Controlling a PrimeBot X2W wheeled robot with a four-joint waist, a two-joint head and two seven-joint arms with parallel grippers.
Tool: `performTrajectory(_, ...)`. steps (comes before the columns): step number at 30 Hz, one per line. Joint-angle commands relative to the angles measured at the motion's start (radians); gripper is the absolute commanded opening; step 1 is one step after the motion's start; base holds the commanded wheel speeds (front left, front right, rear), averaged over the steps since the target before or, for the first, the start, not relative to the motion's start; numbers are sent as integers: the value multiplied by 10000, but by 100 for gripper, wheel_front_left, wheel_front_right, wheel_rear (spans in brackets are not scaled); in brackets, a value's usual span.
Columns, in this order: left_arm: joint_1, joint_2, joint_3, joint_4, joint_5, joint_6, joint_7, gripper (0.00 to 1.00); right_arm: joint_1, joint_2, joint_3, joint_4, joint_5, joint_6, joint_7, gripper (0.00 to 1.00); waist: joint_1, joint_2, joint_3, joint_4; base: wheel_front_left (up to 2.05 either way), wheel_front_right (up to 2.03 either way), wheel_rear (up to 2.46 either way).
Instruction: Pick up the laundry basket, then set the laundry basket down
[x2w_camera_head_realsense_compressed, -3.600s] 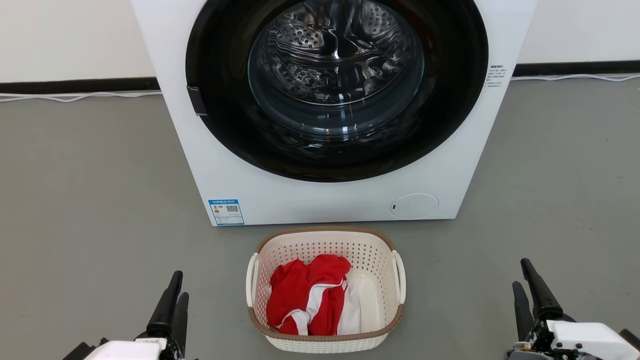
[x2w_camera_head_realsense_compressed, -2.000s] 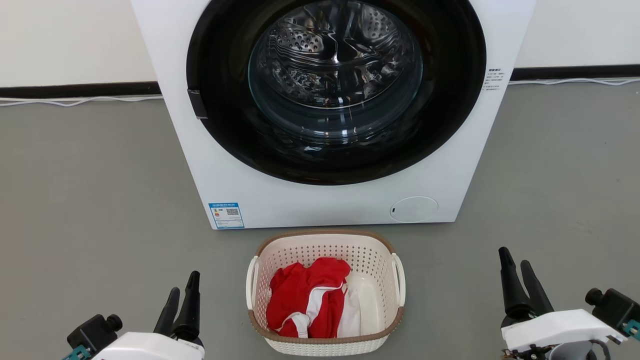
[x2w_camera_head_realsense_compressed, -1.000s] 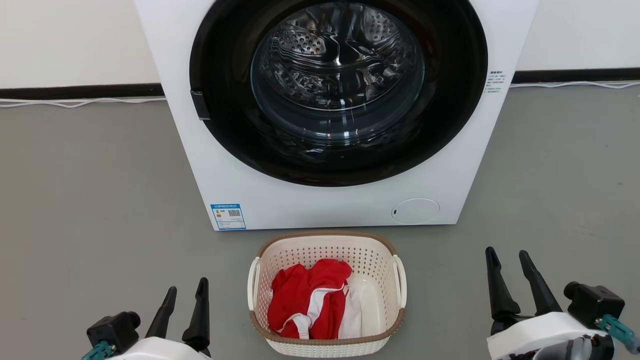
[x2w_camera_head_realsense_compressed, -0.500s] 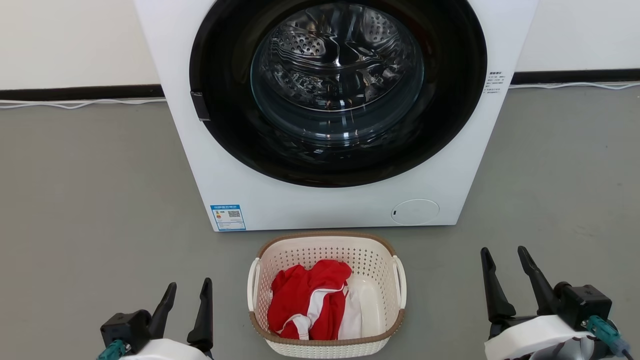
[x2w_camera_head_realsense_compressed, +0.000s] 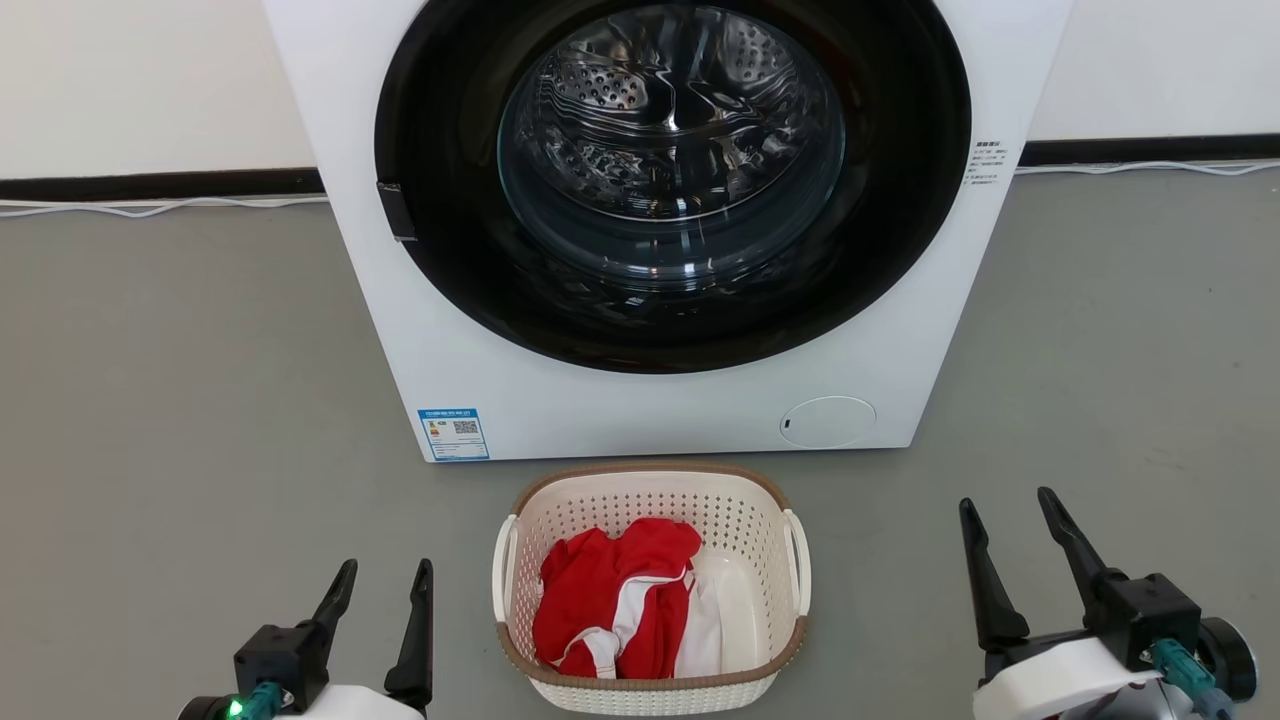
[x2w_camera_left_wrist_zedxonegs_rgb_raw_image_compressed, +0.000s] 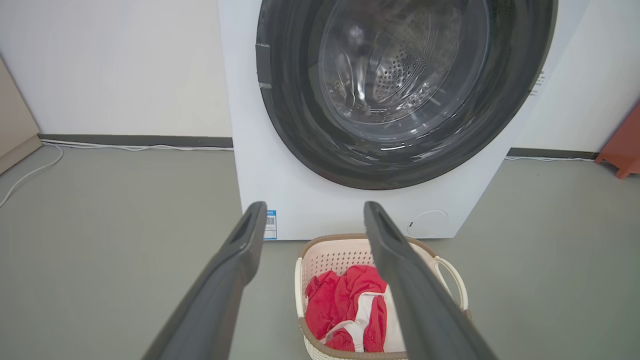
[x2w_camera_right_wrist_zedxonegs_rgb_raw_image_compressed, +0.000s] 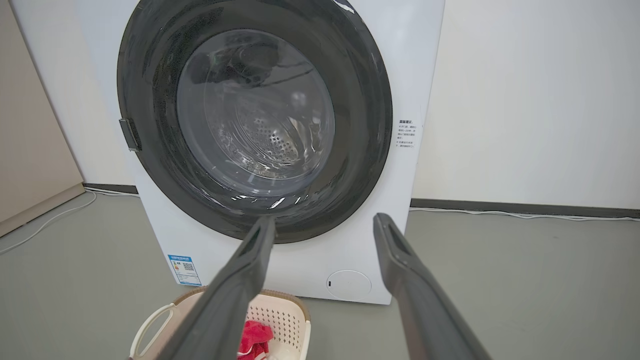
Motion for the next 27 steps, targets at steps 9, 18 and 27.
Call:
performTrajectory(9, -220, 59, 341, -242, 926, 30, -302, 100, -228, -46, 58, -163, -1024, 69, -323, 100, -1, 0, -5, -29, 0, 0, 0)
performTrajectory(18, -228, 57, 333, -212, 917, 15, -302, 100, -231, -44, 81, -126, -944, 69, -323, 100, -1, 0, 9, -21, 0, 0, 0)
performTrajectory(27, -334, 56, 360, -31, 880, -6, -302, 100, -299, -44, 98, -54, -813, 69, -323, 100, -1, 0, 183, -4, 0, 0, 0)
